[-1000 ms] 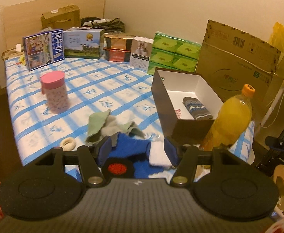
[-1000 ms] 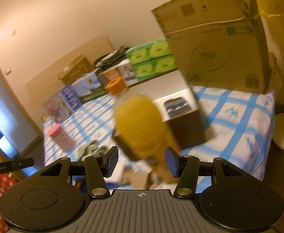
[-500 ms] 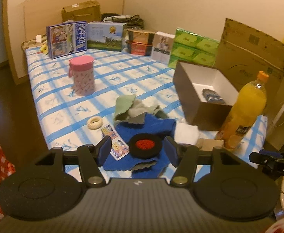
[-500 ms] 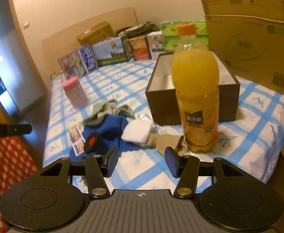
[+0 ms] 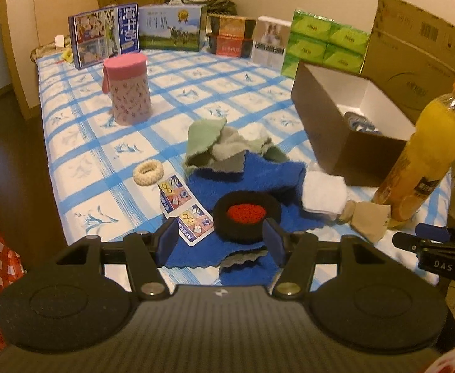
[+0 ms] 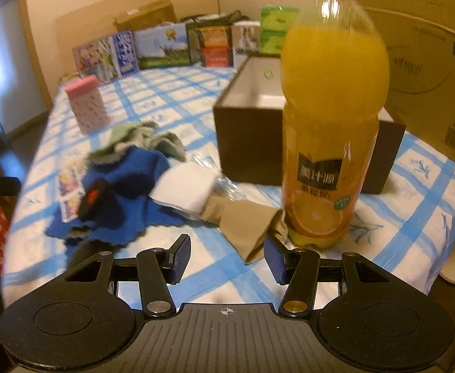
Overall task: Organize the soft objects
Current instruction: 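Grasp the beige cloth beside the juice bottle with the right gripper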
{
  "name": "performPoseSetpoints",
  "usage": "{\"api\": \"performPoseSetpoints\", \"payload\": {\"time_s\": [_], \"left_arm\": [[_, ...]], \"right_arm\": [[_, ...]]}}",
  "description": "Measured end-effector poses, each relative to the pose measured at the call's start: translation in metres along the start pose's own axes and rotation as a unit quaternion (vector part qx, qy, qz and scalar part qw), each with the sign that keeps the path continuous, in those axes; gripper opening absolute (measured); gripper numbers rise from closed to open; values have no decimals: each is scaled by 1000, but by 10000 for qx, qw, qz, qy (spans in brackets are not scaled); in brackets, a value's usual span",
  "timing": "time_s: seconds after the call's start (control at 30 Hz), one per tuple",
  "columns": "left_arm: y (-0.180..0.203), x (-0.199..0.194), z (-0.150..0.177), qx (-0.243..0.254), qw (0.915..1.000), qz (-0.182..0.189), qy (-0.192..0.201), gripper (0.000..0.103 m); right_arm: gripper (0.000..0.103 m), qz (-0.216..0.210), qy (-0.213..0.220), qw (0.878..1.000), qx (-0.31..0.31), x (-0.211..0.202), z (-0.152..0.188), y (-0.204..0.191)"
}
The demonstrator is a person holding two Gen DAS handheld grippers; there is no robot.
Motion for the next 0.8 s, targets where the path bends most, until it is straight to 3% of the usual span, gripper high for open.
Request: {"api": "performPoseSetpoints", "payload": {"time_s": [0.47, 0.67, 0.73, 0.77, 0.8], "left_arm": [[-3, 53, 5, 54, 9993, 105, -352, 57], [3, 68, 5, 125, 9987, 210, -437, 65], [6, 74, 4, 141, 9984, 254, -479, 67], [8, 76, 4, 144, 9983, 261, -491, 67], [11, 80, 4, 173, 9983, 260, -496, 67]], "right_arm": [[53, 339, -224, 9972, 635, 68, -1, 16], [52, 370, -175, 9966, 717, 81, 0, 16], [35, 426, -150, 9971, 620, 82, 1, 13], [19, 463, -179, 9973, 545, 83, 1, 13], [10, 493, -218, 9974, 485, 83, 2, 12]]}}
Point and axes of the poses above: each gripper's, at about its wrist camera, not at the fingertips, and x roughly the way its jaws point, y to its right, z to its underside, the point moved 1 cm from there along x, roughly the way its jaws point, and after that the axes turned 1 degree about y, right-handed, at the moved point
